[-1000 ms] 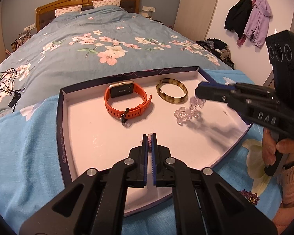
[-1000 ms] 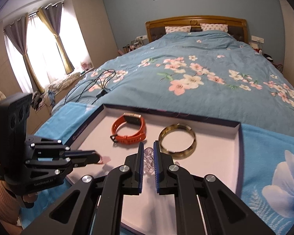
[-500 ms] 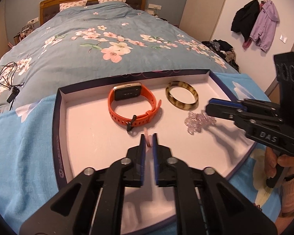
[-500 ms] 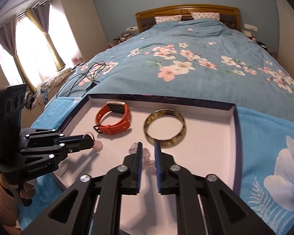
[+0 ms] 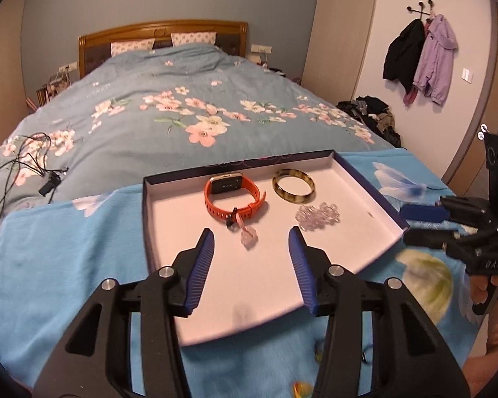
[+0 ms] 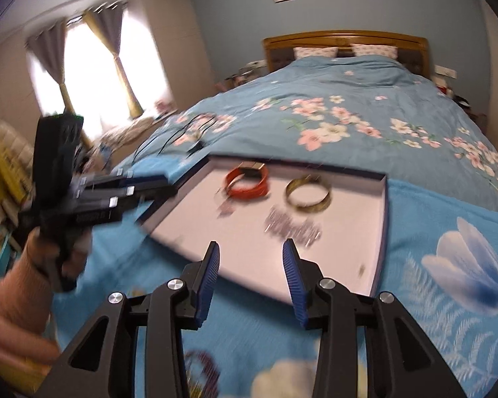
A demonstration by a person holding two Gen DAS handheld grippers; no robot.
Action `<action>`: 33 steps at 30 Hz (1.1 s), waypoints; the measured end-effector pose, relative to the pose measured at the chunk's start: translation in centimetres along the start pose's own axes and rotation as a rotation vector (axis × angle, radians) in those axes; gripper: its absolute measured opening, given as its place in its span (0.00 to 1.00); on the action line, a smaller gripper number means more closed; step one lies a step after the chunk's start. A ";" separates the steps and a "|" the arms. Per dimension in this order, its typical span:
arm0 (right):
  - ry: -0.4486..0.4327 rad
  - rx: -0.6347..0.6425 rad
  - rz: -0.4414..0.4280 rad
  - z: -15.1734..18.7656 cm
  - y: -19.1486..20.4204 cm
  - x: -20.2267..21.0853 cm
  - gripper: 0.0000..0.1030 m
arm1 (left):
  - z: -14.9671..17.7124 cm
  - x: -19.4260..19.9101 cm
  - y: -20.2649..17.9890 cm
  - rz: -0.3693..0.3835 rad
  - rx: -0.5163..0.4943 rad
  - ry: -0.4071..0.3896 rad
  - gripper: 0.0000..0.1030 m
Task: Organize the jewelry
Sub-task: 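Grasp the dark red beaded bracelet with the right gripper while the left gripper approaches the green ring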
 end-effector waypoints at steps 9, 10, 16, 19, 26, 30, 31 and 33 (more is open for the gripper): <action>0.123 0.031 -0.052 6.0 2.9 1.0 0.29 | 5.6 4.1 0.1 0.024 -0.025 0.038 0.47; 0.135 0.023 -0.053 6.7 3.0 1.0 0.27 | 6.3 4.3 0.2 0.021 -0.021 0.046 0.47; 0.144 0.004 -0.083 8.4 4.1 1.7 0.22 | 8.6 4.5 0.4 0.026 -0.002 0.076 0.47; 0.127 0.016 -0.100 8.3 5.0 2.1 0.22 | 9.1 4.6 0.4 0.037 -0.001 0.080 0.47; 0.161 0.072 -0.096 8.0 6.5 0.6 0.05 | 10.2 4.7 -0.8 0.047 -0.042 0.096 0.47; 0.156 0.064 -0.081 8.1 6.3 0.6 0.01 | 10.9 4.8 -1.1 0.043 -0.069 0.109 0.47; 0.149 0.062 -0.077 8.0 6.2 0.6 0.01 | 11.2 4.8 -1.2 0.043 -0.076 0.114 0.47; 0.138 0.060 -0.076 7.8 6.2 0.8 0.01 | 11.5 4.7 -1.2 0.038 -0.083 0.122 0.47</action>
Point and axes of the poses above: each gripper's, at about its wrist camera, not at the fingertips, and x roughly against the way its jaws point, y to its left, z to its underside, the point moved 5 cm from there along -x, roughly the way its jaws point, and after that the axes turned 12 degrees about x, right-handed, at the moved point
